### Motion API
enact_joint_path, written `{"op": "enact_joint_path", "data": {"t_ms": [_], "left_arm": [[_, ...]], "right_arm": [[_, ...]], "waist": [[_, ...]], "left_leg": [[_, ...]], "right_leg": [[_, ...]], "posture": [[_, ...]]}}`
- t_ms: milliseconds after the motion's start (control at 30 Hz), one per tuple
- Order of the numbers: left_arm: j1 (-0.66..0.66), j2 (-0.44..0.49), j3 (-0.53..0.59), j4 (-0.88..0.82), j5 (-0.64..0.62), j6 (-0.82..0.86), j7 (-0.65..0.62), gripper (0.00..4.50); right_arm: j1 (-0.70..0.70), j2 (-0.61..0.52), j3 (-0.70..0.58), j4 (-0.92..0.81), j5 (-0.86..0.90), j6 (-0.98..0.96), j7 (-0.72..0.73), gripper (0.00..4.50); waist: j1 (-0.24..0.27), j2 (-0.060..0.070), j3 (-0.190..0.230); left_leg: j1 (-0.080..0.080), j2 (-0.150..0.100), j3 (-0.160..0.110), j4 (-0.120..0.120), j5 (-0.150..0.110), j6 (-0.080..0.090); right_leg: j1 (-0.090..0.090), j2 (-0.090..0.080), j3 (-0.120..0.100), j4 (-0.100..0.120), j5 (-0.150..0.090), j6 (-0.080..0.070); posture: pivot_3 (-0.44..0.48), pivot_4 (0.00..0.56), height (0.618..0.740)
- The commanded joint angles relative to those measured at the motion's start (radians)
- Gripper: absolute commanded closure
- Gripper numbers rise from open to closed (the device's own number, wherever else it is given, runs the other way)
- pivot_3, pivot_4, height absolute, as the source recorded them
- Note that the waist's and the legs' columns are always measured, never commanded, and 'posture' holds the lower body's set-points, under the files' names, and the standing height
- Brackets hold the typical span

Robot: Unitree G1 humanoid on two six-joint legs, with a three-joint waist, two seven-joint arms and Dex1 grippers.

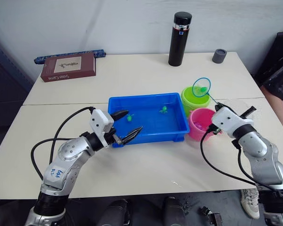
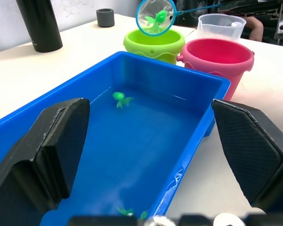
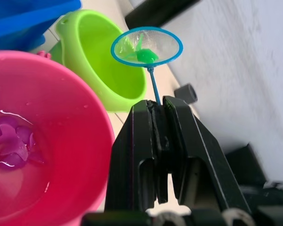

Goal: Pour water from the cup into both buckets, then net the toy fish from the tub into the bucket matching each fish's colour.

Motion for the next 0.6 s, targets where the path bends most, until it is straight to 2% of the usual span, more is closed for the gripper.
{"op": "enact_joint_path", "data": {"t_ms": [33,467,600], "left_arm": [[-0.004,0.004,0.005,-0.044,-0.011,-0.003,-0.002,0.04],[-0.015,0.002,0.002,-0.065,-0.035,0.001,-0.022,0.04],[-0.015,0.000,0.001,-0.064,-0.033,-0.002,-0.022,0.04]], "right_arm": [[-0.011,-0.050,0.006,0.035,-0.065,-0.115,-0.019,4.50],[-0.098,-0.102,0.036,0.209,-0.184,-0.286,-0.055,4.50],[-0.134,-0.192,0.106,0.293,-0.337,-0.425,-0.138,4.50]], "waist": [[0.000,0.000,0.000],[-0.002,0.000,0.000],[-0.002,0.000,0.000]], "left_leg": [[0.000,0.000,0.000,0.000,0.000,0.000],[0.002,0.000,0.001,0.001,0.001,-0.002],[0.003,0.000,0.002,0.001,0.001,-0.002]], "right_leg": [[0.000,0.000,0.000,0.000,0.000,0.000],[0.001,0.000,0.002,0.003,0.000,0.000],[0.001,0.000,0.002,0.003,0.000,0.000]], "posture": [[0.000,0.150,0.740],[0.000,0.150,0.740],[0.000,0.150,0.740]]}}
